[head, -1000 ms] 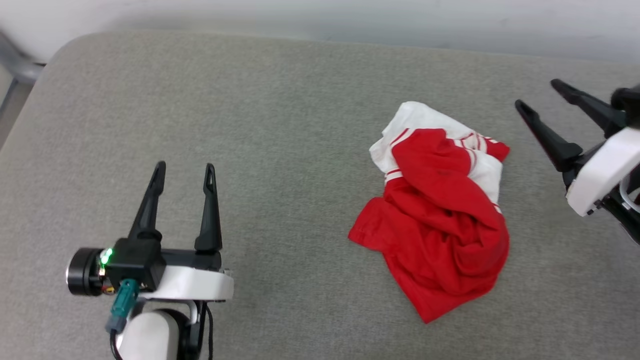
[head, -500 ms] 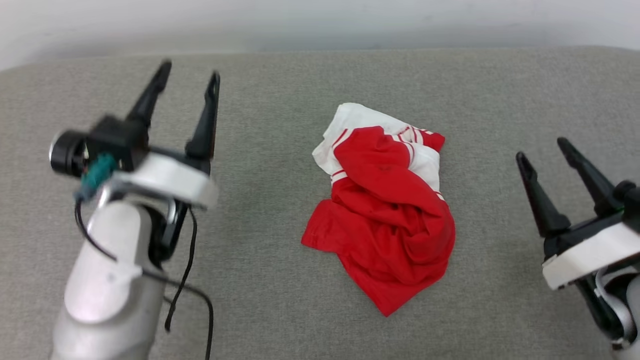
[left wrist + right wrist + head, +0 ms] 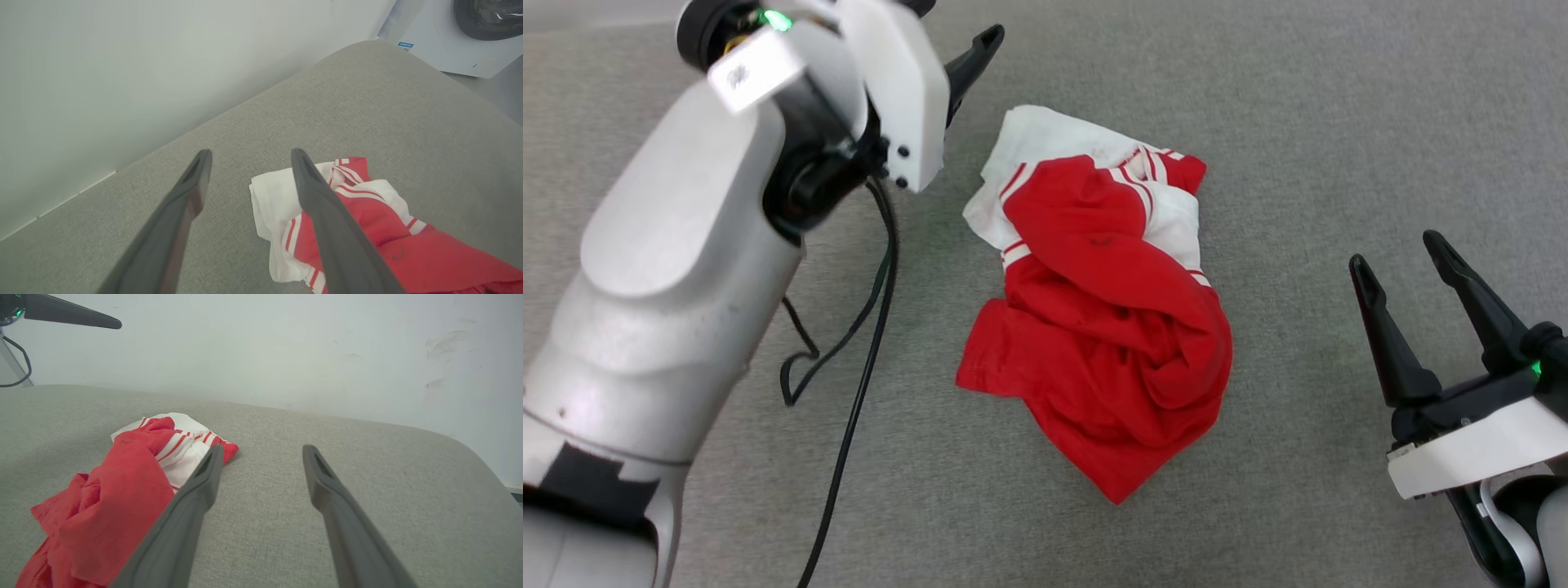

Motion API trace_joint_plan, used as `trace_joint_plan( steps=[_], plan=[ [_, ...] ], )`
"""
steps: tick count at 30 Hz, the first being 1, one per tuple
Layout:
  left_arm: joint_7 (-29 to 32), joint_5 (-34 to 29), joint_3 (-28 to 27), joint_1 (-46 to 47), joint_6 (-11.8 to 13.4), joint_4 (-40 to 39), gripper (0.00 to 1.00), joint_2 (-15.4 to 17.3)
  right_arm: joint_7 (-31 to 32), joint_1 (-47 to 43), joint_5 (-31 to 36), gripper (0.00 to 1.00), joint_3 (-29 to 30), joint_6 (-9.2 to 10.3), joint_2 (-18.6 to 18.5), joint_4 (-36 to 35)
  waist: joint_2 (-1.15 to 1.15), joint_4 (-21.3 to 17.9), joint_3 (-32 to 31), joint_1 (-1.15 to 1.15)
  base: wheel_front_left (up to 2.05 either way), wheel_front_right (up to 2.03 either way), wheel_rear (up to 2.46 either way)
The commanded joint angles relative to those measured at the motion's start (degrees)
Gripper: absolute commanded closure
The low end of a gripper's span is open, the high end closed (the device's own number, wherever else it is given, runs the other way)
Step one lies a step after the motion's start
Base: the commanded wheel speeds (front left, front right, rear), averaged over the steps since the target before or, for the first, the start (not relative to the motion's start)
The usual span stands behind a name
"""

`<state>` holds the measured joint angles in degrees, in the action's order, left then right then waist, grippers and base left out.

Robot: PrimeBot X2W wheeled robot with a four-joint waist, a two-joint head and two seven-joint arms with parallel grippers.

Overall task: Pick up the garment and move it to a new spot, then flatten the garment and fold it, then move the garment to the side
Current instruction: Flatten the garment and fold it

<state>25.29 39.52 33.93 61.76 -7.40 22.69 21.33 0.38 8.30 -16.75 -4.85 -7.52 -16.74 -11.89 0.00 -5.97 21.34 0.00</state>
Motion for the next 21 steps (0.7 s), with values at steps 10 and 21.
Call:
trace_joint_plan(
  steps=[10,21],
  plan=[
    [17.3,5.0,14.8,13.5,0.0,9.2,0.0,0.3,-1.5,3.4,0.3,0.0,-1.4,0.06,1.7,-0.5,0.0,-5.5,7.9,0.0,0.0,0.0,0.0],
    [23.0,7.3,28.4,15.1,0.0,17.8,0.0,2.1,-3.7,6.3,-0.3,0.0,-3.0,0.06,1.9,2.3,0.0,-7.6,10.9,0.0,0.0,0.0,0.0]
  ],
)
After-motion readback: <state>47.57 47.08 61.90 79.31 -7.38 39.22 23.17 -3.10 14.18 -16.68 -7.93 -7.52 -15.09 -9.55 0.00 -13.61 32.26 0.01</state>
